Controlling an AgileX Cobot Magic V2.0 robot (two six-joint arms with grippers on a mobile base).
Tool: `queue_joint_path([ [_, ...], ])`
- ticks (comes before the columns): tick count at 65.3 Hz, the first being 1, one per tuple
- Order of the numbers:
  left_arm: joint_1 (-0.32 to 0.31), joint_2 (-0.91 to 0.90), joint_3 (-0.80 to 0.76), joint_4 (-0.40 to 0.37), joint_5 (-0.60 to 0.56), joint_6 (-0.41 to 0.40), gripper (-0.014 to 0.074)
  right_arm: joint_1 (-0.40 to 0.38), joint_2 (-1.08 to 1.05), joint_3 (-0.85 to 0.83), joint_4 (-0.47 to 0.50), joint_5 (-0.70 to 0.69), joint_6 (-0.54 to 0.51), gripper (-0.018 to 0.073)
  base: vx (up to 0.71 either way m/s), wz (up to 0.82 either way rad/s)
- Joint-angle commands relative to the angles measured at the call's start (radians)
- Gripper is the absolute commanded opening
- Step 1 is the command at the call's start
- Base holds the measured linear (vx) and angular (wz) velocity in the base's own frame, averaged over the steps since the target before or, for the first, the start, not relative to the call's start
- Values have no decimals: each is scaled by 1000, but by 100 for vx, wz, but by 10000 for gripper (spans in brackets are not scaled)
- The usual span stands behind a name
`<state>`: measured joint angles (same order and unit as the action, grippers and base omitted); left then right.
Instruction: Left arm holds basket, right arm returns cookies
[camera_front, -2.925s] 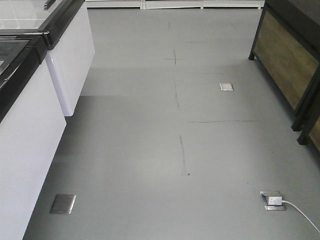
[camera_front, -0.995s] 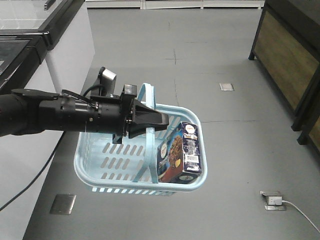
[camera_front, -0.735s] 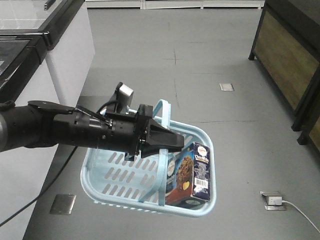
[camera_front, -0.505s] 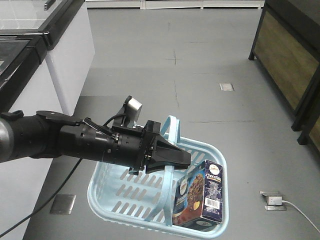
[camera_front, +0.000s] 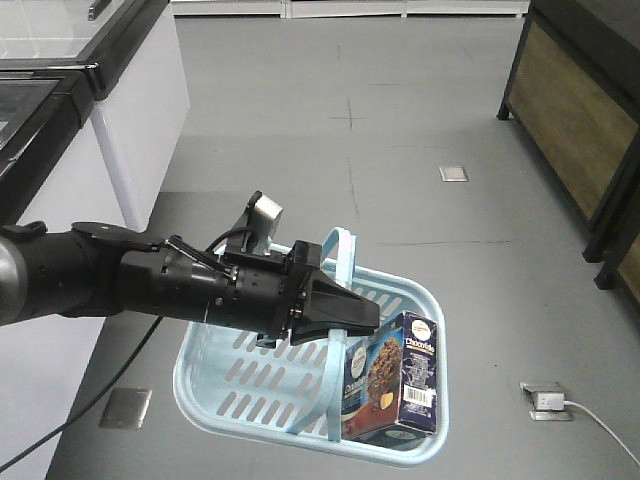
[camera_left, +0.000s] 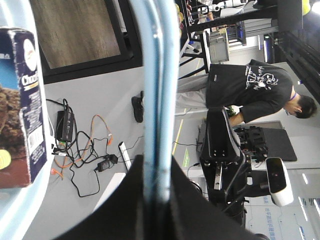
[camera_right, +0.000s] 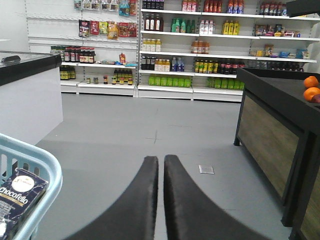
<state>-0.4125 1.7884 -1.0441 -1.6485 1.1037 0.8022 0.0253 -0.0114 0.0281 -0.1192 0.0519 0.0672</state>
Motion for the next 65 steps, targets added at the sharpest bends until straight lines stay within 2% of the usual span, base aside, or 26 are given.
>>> queue_joint_path([
  [1, -5, -62, -27, -131, 64, 15, -6, -6, -12, 18, -4, -76, -7, -3, 0, 0],
  [65, -5, -62, -27, -131, 64, 15, -6, -6, -12, 18, -4, -76, -7, -3, 0, 0],
])
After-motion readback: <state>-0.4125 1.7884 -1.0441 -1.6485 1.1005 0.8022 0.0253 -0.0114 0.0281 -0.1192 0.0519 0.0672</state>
